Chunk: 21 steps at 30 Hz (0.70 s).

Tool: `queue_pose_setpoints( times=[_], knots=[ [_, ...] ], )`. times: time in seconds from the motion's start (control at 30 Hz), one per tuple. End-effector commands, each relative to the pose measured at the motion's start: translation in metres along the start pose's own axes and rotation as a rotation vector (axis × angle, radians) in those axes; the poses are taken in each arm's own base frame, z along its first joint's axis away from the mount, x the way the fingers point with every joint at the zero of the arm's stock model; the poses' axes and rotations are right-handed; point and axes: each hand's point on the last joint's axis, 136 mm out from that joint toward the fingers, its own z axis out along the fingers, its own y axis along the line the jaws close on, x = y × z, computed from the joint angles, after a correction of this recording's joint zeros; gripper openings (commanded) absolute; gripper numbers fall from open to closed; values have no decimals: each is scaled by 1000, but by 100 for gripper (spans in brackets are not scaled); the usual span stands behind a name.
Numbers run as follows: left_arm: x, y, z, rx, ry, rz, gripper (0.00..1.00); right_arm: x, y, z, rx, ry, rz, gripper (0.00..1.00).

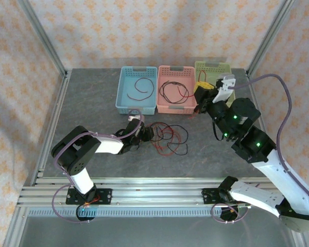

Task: Untangle the cables

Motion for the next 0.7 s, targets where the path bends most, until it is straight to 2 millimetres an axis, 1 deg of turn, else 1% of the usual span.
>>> queue_pose_setpoints(
  times=[0.0,0.03,0.13,0.27,0.37,0.5,0.57,0.63,0.67],
  knots=[
    [14,17,-6,-76,39,11,48,0,-4,-2,31,9,-34,0],
    [9,16,-9,-79,27,17,50,4,-5,1,35,21,-36,0],
    [-17,5,-29,-83,-50,35,55,16,-6,8,42,55,-34,0],
    [-59,-8,-68,-90,-193,61,60,32,-12,20,89,99,-47,0],
    [-87,-16,-98,-92,-288,64,65,47,-15,30,109,131,-69,0],
    [-119,-21,-124,-49,-328,74,72,66,-18,39,115,176,-79,0],
    [-136,-21,-136,-15,-352,64,74,75,-16,44,107,213,-85,0],
    [-152,-20,-148,15,-371,52,75,87,0,47,8,257,-125,0],
    [-160,-16,-152,14,-379,44,75,90,5,48,-25,256,-121,0]
  ],
)
